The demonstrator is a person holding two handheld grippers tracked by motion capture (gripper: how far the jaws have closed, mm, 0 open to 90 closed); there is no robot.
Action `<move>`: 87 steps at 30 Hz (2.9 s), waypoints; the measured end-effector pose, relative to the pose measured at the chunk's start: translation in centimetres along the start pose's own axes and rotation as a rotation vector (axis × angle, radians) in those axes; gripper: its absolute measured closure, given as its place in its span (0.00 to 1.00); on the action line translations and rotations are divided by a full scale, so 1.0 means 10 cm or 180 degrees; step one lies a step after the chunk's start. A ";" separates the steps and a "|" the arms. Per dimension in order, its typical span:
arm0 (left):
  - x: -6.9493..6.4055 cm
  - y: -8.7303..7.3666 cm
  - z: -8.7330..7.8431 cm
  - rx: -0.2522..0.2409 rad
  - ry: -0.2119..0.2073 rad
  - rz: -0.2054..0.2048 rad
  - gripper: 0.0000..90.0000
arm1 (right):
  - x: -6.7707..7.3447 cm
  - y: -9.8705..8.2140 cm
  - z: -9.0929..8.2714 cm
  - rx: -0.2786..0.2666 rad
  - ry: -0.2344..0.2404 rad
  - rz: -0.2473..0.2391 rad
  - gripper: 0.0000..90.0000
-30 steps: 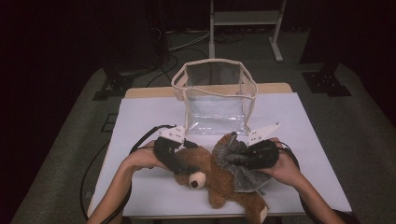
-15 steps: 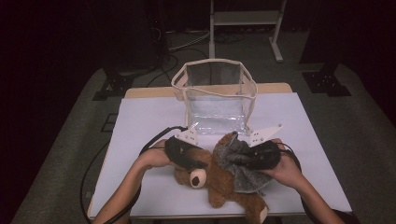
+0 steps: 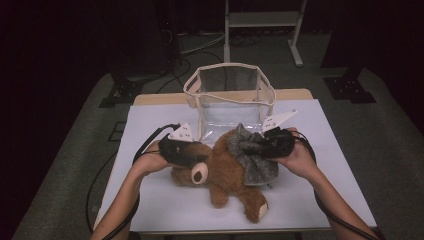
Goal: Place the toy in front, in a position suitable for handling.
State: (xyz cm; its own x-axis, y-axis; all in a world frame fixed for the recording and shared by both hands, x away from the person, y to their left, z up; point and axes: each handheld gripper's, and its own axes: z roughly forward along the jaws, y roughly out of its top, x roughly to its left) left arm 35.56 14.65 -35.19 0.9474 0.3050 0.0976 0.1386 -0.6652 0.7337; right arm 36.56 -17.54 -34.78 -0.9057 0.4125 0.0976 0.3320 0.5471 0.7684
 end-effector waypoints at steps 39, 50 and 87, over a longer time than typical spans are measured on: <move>-0.38 -0.27 0.07 -0.0254 -0.0273 0.0221 0.49 | 0.25 0.28 0.32 0.0467 0.0227 -0.0320 0.85; -0.40 -0.31 0.01 -0.0259 -0.0204 0.0250 0.47 | 0.08 -0.15 -0.09 0.0301 0.0084 0.0034 0.85; -0.38 -0.33 -0.05 -0.0306 -0.0188 0.0200 0.31 | 0.22 0.25 0.45 0.0493 0.0694 -0.0184 0.85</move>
State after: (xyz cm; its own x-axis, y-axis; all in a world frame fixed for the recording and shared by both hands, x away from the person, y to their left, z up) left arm 31.36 16.08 -37.66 0.9691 0.2221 0.1077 0.0527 -0.6125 0.7887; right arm 36.55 -11.96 -35.55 -0.9541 0.2201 0.2031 0.2993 0.6770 0.6724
